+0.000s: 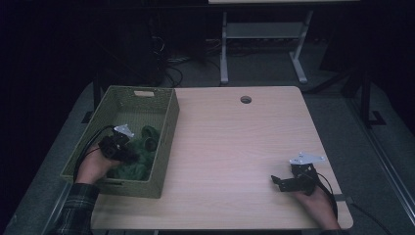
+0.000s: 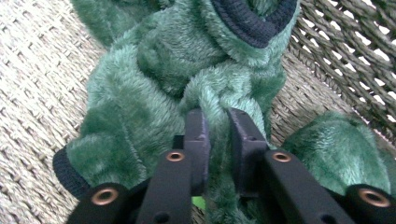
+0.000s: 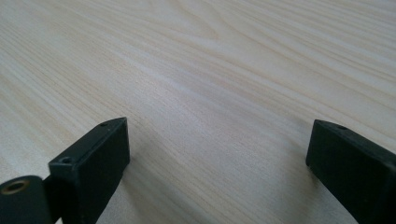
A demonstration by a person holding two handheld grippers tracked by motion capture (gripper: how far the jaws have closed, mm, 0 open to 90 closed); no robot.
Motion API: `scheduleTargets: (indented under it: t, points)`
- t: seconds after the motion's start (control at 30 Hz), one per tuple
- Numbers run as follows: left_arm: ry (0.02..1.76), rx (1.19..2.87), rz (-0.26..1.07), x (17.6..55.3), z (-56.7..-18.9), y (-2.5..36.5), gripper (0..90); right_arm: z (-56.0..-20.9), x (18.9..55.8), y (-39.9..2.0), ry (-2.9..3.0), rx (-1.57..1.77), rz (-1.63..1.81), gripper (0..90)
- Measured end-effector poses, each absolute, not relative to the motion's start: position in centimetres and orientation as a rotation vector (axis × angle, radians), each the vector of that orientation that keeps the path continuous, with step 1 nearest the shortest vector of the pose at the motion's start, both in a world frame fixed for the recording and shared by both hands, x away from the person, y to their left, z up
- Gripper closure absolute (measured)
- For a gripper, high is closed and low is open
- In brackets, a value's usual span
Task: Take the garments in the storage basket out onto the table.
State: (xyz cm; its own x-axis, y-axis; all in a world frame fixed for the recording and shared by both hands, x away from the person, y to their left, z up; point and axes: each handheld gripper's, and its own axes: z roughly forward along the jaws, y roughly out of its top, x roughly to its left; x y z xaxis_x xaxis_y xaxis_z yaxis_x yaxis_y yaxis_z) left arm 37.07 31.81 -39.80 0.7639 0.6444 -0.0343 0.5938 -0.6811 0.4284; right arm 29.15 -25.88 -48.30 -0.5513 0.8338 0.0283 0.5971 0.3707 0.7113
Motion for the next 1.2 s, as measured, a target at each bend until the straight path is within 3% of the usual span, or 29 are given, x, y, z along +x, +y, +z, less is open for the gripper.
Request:
scheduleTargets:
  t: [1.2]
  points:
    - [1.002,2.234,0.349,35.4,-28.4,32.9,83.3,-48.3,29.2,-25.9,2.300,1.254,0.982,5.7]
